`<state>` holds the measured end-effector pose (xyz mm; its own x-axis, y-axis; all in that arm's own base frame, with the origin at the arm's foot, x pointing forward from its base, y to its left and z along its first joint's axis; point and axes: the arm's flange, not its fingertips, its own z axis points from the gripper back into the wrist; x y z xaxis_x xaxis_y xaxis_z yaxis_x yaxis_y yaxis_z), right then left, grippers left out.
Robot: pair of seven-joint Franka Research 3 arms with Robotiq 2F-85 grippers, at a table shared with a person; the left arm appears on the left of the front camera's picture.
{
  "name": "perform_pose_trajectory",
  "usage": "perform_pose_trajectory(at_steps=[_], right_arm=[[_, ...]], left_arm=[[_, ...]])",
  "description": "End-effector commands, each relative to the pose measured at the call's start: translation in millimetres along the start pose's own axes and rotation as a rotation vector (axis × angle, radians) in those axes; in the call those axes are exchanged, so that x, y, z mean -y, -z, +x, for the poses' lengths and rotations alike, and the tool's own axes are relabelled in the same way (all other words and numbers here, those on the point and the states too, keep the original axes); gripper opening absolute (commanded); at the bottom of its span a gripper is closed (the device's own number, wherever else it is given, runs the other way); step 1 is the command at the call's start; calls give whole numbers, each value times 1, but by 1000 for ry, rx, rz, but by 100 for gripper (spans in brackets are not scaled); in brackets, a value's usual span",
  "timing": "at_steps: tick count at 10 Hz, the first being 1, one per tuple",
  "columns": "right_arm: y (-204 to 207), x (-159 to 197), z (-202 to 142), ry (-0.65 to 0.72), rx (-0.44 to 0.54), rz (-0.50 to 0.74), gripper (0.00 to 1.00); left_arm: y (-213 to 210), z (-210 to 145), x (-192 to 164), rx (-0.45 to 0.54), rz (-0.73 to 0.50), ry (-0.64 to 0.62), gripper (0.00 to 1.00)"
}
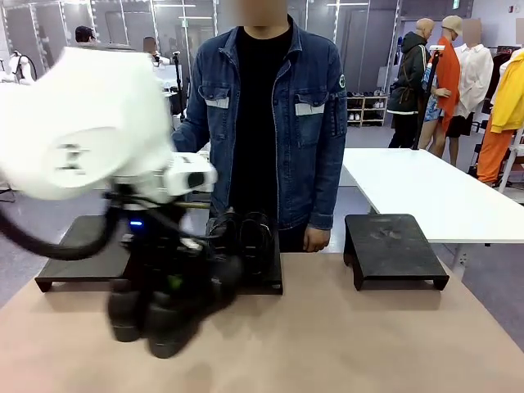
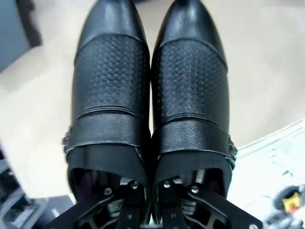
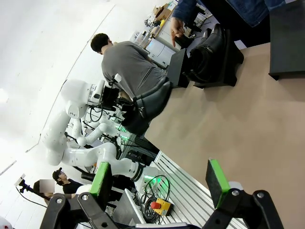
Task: Place the shoes on the stand as instructed by the person.
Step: Pick up another pair of Shoes and place it on the Shoes Stand indicated by the person.
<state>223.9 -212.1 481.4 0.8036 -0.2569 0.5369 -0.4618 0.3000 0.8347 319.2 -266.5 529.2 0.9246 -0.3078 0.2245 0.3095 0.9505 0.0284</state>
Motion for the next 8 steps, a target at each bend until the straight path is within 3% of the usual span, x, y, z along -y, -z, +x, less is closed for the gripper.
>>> perform_pose_trajectory(at_steps=[1,4,5,8], right_arm=[[-2,-1,0,-22,1,6,100],[-2,-1,0,-22,1,6,100],[-2,-1,0,-22,1,6,100],[-2,-1,0,-22,1,6,100]], left_arm=[[-22,-27,-60,112,-7,-10,0],[-36,-43,-156,277,23,-94,0],[-38,-39,-180,306,-12,-107,0],[-29,2,-235,387,67,-168,0]])
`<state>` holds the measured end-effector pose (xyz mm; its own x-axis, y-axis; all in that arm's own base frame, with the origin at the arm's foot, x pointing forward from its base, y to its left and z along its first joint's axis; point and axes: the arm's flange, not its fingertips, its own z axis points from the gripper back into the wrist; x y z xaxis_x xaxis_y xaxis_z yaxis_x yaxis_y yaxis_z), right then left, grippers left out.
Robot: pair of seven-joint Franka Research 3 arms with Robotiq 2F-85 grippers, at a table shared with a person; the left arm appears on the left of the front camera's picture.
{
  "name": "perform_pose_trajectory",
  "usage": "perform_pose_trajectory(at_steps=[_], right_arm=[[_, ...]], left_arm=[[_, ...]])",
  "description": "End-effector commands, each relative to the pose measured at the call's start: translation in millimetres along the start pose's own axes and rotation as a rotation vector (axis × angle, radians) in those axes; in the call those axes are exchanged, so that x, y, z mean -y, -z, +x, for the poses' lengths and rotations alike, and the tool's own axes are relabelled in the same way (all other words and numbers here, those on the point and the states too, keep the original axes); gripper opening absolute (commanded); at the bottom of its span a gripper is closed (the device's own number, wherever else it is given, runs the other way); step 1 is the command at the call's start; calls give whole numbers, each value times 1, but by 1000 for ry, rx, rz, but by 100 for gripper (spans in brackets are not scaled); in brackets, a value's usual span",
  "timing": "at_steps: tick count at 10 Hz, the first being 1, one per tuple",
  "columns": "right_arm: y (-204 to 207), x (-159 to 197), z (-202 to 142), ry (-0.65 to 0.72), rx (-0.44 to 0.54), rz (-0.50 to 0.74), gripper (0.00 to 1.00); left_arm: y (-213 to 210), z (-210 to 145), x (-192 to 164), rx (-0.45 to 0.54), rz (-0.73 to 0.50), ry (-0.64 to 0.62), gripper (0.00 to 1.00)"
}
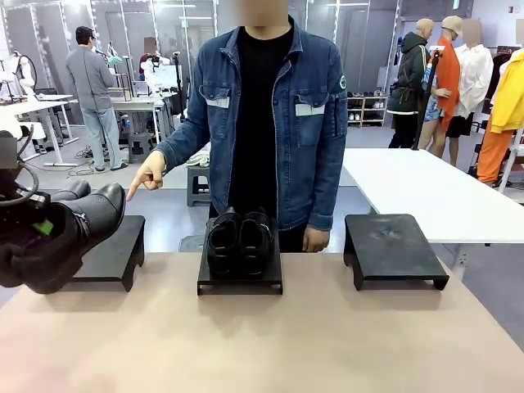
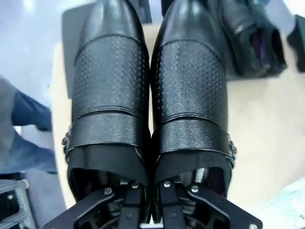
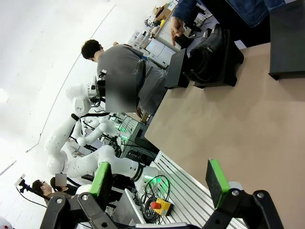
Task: Place the shoes on the stand as instructed by the person.
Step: Pick up another pair of Shoes and place it on the Shoes Stand indicated by the person.
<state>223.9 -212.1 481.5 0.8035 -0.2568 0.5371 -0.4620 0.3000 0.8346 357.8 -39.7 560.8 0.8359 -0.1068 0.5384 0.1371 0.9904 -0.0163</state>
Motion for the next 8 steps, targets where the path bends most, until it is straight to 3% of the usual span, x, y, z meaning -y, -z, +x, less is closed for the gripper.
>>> perform_pose_trajectory(at_steps=[1,4,8], right_arm=[[-2,-1,0,-22,1,5,100],[-2,-1,0,-22,1,5,100],[-2,-1,0,-22,1,5,100]], left_arm=[[27,44,-14,43,12,-4,0],[76,88,-42,87,25,-25,0],[123,107,-67,114,55,-61,0]])
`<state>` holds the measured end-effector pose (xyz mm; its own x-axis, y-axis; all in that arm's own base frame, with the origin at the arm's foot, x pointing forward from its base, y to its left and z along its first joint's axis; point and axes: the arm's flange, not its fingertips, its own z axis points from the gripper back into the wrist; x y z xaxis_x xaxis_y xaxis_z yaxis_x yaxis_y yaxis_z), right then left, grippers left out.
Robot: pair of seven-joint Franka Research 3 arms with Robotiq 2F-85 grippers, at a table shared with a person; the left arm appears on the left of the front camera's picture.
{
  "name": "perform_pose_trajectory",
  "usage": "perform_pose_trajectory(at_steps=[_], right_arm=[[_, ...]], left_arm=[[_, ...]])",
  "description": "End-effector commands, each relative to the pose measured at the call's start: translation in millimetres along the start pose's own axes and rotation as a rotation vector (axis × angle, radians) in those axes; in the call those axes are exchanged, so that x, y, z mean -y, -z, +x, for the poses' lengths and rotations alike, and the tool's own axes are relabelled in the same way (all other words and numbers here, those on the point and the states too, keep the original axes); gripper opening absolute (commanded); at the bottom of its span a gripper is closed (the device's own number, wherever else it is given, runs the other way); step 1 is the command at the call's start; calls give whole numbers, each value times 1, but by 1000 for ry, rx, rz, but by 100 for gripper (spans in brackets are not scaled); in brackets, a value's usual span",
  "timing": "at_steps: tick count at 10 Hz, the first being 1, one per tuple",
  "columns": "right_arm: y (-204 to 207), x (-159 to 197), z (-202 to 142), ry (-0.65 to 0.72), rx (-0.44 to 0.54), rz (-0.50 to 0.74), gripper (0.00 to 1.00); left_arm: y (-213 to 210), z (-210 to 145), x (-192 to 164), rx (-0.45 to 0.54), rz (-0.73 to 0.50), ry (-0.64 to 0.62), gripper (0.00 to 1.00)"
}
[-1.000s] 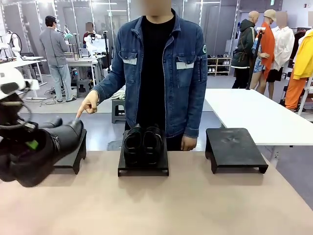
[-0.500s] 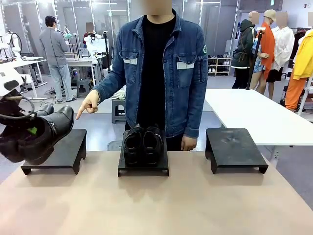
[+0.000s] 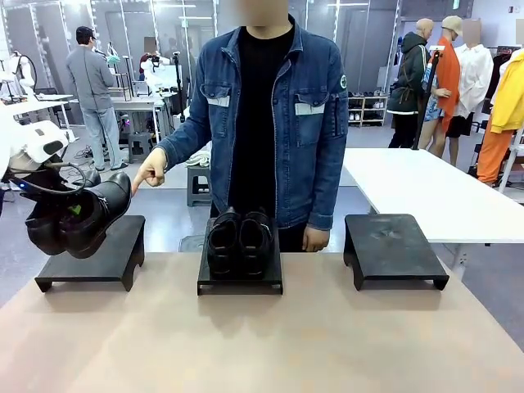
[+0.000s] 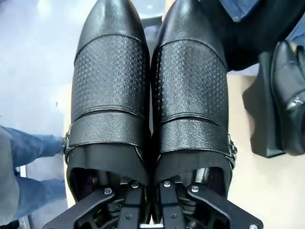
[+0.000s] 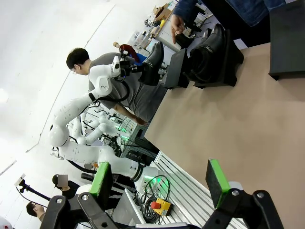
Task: Place the shoes on the stand as instructed by the person.
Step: Pick up another pair of Shoes and place it on the Shoes Stand indicated by the person.
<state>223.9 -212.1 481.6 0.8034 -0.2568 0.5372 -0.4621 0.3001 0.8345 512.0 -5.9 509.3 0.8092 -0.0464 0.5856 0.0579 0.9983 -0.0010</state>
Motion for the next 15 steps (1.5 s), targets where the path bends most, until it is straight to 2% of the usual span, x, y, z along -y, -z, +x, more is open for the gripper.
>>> perform_pose_trajectory(at_steps=[1,7,15], right_arm=[[-2,-1,0,-21,1,6,100],[-2,-1,0,-21,1,6,100],[-2,-1,0,-21,1,6,100]], left_arm=[[17,14,-17,69,2,-41,0],[69,11,-23,88,14,-73,0],[103,-4,-25,50,31,-57,0]])
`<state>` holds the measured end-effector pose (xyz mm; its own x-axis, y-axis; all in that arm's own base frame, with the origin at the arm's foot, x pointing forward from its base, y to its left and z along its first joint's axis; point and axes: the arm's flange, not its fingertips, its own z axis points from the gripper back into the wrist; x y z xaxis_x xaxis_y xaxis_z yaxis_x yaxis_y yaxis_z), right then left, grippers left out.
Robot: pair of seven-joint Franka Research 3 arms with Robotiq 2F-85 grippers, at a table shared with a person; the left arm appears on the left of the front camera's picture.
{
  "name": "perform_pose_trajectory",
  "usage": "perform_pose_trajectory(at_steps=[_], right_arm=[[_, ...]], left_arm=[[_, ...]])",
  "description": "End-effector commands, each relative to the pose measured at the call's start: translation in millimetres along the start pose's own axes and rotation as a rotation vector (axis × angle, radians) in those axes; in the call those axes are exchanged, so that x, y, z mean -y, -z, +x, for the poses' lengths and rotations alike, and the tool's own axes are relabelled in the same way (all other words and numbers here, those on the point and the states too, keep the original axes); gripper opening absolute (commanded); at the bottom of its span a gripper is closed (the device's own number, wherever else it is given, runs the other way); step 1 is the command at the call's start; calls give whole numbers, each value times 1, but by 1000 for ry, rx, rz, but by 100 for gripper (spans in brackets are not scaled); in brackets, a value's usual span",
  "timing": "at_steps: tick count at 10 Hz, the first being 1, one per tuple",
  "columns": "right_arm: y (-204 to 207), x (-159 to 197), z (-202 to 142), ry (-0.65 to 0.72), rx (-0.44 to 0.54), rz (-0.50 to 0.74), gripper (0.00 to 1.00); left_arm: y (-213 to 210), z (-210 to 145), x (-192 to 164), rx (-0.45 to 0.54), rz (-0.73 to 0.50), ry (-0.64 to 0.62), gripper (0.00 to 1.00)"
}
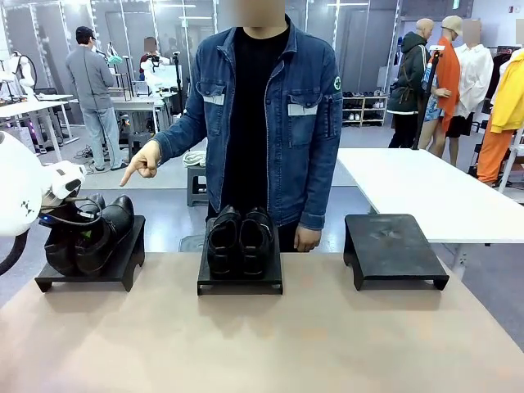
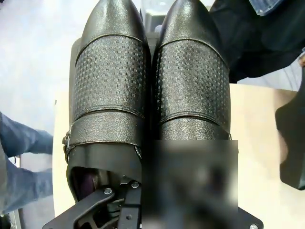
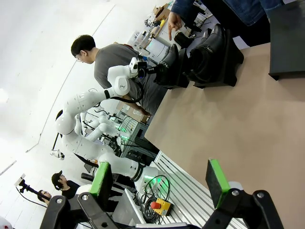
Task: Place the shoes on the stand as instructed by the person.
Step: Pick up another pair of Shoes and place it on the Shoes Stand indicated by the person.
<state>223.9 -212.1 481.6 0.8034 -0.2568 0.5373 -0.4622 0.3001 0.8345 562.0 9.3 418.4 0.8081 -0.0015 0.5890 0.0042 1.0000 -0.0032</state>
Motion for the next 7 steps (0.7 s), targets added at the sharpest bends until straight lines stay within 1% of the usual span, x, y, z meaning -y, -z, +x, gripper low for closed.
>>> perform_pose_trajectory(at_steps=[1,4,7], right_arm=[[-2,-1,0,-21,1,6,100],[-2,-1,0,-21,1,6,100],[-2,-1,0,-21,1,6,100]], left_arm=[[4,9,-7,38,-3,-16,0],[5,7,-7,29,-9,-14,0],[4,13,-9,60,-21,-30,0]])
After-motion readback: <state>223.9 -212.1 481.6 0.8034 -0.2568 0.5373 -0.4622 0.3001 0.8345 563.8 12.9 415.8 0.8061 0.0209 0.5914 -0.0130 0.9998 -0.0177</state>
